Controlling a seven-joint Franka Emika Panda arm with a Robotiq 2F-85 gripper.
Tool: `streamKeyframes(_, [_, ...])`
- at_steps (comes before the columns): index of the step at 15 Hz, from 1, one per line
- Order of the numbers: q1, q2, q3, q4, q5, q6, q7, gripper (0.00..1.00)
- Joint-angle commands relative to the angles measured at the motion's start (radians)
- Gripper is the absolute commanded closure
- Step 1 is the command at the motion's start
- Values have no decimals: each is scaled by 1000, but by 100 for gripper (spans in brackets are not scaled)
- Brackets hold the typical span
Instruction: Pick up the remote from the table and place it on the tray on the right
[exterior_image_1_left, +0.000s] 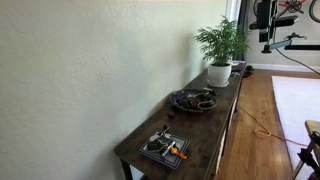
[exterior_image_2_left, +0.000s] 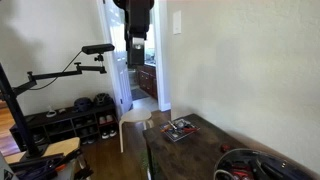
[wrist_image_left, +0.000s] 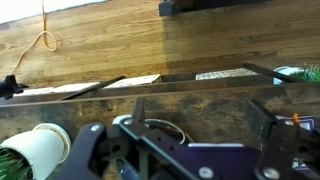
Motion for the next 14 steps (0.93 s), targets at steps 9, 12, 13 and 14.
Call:
streamKeyframes(9, [31, 14, -17, -1, 8, 25, 5, 0])
streamKeyframes(12, [47, 49, -15, -1, 12, 82, -4, 0])
streamKeyframes(13, [52, 63, -16, 0, 16, 105, -8, 0])
streamKeyframes(14, [57, 87, -17, 1, 17, 135, -13, 0])
